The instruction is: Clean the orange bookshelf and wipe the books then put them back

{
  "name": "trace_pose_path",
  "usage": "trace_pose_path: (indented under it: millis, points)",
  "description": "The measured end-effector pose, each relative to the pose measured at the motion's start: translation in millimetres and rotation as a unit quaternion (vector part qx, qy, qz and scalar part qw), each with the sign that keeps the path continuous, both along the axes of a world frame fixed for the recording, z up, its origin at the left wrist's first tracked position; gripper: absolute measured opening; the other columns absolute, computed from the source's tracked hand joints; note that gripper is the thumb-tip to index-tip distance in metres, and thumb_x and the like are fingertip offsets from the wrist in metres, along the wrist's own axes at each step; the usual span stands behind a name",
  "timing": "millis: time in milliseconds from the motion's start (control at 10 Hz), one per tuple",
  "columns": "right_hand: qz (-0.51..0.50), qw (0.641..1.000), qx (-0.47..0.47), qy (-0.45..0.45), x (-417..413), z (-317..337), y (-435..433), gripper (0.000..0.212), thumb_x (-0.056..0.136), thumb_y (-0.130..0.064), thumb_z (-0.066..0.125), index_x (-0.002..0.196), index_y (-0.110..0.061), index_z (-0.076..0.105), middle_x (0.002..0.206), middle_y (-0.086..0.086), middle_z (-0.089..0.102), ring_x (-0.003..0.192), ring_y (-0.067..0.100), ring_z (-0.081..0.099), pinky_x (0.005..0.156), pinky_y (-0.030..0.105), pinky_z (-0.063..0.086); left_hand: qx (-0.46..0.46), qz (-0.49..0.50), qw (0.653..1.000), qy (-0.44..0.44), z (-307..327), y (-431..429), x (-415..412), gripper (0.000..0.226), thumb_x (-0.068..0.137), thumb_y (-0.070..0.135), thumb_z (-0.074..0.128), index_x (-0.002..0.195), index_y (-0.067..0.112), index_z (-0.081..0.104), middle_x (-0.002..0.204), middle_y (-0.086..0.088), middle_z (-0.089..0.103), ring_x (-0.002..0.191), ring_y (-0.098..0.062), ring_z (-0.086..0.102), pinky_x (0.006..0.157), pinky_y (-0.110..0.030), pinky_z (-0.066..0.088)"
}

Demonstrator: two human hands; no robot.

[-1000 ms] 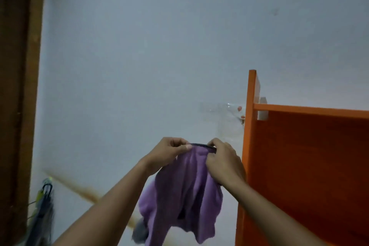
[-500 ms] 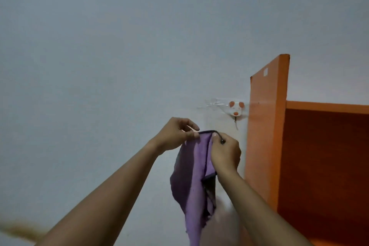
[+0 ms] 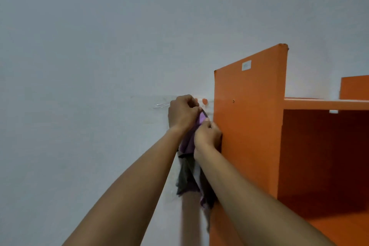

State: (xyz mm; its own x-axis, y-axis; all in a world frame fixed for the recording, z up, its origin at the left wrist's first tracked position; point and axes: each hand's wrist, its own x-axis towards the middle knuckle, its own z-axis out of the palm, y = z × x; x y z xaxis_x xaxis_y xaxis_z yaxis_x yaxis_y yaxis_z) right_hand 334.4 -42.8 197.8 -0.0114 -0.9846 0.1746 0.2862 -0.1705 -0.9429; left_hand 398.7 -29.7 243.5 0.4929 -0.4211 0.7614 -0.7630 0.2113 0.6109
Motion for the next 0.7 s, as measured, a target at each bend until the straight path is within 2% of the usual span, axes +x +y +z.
trace_pose_path:
  millis: [100, 200, 300, 400, 500, 600, 700]
  points:
    - [0.043, 0.996, 0.067, -0.051, 12, 4, -12, 0.033, 0.106, -0.037, 0.042, 0.084, -0.024, 0.064, 0.086, 0.003, 0.067, 0.085, 0.025, 0.067, 0.087, 0.043, 0.058, -0.01, 0.057, 0.998, -0.034, -3, -10, -6, 0.006, 0.078, 0.021, 0.076, 0.074, 0.025, 0.075, 0.082, 0.01, 0.076, 0.08, -0.009, 0.069, 0.075, -0.031, 0.058]
    - [0.059, 0.993, 0.089, -0.05, 19, -4, -20, 0.033, 0.105, -0.038, 0.045, 0.098, -0.018, 0.07, 0.098, 0.005, 0.071, 0.094, 0.028, 0.068, 0.093, 0.046, 0.057, -0.024, 0.06, 0.998, 0.003, -16, -9, -2, 0.008, 0.076, 0.021, 0.076, 0.069, 0.024, 0.076, 0.085, 0.011, 0.077, 0.081, -0.008, 0.069, 0.072, -0.027, 0.056]
    - [0.094, 0.992, 0.073, -0.041, 23, -23, -28, 0.035, 0.105, -0.034, 0.046, 0.113, -0.008, 0.067, 0.105, 0.005, 0.069, 0.099, 0.028, 0.068, 0.093, 0.044, 0.056, -0.014, 0.049, 0.997, 0.062, -36, -6, 8, 0.009, 0.076, 0.024, 0.078, 0.067, 0.025, 0.076, 0.069, 0.012, 0.072, 0.07, -0.008, 0.068, 0.068, -0.03, 0.059]
    - [0.116, 0.988, 0.097, -0.032, 19, -43, -31, 0.039, 0.102, -0.041, 0.049, 0.101, -0.008, 0.07, 0.098, 0.008, 0.071, 0.085, 0.023, 0.067, 0.076, 0.027, 0.059, 0.004, 0.014, 0.996, 0.091, -59, 1, 13, 0.012, 0.077, 0.015, 0.076, 0.067, 0.022, 0.077, 0.065, 0.012, 0.071, 0.068, -0.006, 0.068, 0.069, -0.031, 0.06]
    - [0.126, 0.986, 0.11, -0.022, 3, -66, -19, 0.032, 0.106, -0.028, 0.048, 0.117, -0.003, 0.064, 0.112, 0.006, 0.066, 0.094, 0.024, 0.064, 0.073, 0.027, 0.052, 0.048, -0.005, 0.992, 0.12, -96, 18, 12, 0.01, 0.078, 0.019, 0.076, 0.07, 0.024, 0.079, 0.068, 0.013, 0.073, 0.07, -0.004, 0.069, 0.071, -0.03, 0.059]
    - [0.098, 0.979, 0.178, -0.023, -9, -108, -4, 0.039, 0.097, -0.035, 0.052, 0.117, -0.005, 0.068, 0.12, 0.01, 0.07, 0.1, 0.029, 0.067, 0.086, 0.037, 0.054, 0.141, -0.021, 0.981, 0.131, -161, 43, 12, 0.005, 0.082, 0.03, 0.078, 0.083, 0.028, 0.083, 0.078, 0.013, 0.077, 0.078, -0.005, 0.072, 0.075, -0.028, 0.057]
    - [0.139, 0.965, 0.22, -0.013, -35, -150, 15, 0.035, 0.105, -0.026, 0.046, 0.132, -0.007, 0.058, 0.134, 0.005, 0.058, 0.116, 0.032, 0.061, 0.096, 0.042, 0.051, 0.249, 0.016, 0.953, 0.172, -247, 86, -12, 0.005, 0.084, 0.032, 0.078, 0.087, 0.031, 0.082, 0.093, 0.01, 0.079, 0.093, -0.008, 0.072, 0.086, -0.027, 0.054]
